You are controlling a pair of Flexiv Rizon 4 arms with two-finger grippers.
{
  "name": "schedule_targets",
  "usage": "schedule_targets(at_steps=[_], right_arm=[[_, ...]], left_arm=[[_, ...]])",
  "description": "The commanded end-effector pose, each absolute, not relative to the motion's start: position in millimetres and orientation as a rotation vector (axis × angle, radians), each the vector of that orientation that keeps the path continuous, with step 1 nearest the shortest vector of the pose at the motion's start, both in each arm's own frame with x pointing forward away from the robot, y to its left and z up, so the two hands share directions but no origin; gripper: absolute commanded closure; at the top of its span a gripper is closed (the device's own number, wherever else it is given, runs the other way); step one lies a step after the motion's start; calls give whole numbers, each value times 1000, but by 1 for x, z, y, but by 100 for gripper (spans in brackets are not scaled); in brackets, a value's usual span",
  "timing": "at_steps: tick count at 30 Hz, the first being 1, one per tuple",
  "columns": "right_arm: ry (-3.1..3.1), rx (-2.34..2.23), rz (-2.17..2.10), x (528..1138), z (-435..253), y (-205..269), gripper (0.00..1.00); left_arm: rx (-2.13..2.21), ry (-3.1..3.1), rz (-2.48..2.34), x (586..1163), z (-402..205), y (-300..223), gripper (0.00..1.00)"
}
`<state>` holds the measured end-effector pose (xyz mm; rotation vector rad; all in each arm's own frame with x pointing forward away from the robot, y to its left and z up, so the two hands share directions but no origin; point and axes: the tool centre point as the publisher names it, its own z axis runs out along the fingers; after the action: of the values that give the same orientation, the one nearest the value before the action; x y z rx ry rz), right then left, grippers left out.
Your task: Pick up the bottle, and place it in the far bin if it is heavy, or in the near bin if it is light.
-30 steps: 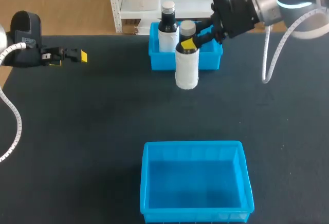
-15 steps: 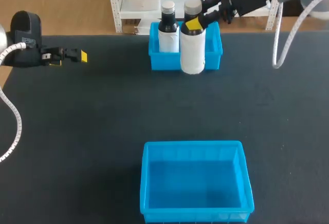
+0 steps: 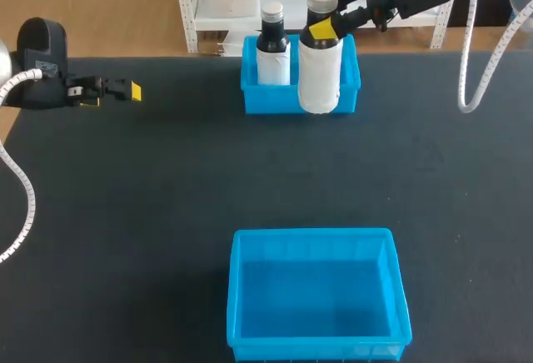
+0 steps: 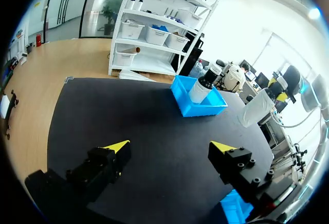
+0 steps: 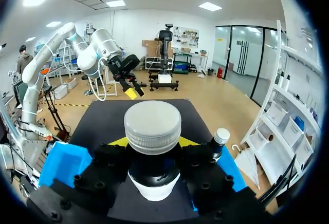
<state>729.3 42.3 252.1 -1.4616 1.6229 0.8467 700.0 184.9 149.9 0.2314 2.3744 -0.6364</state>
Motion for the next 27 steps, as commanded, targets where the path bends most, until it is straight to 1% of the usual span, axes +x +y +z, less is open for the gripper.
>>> schedule_targets(at_steps=[1, 12, 27], right_arm=[[1632, -1447, 822, 717, 255, 39, 100], [1646, -1449, 826, 678, 256, 40, 100], [1611, -1504, 876, 589, 259, 56, 100]], left_arm=[[231, 2374, -636, 700, 150, 185, 0], [231, 2374, -636, 700, 150, 185, 0], [231, 2374, -636, 700, 150, 185, 0]])
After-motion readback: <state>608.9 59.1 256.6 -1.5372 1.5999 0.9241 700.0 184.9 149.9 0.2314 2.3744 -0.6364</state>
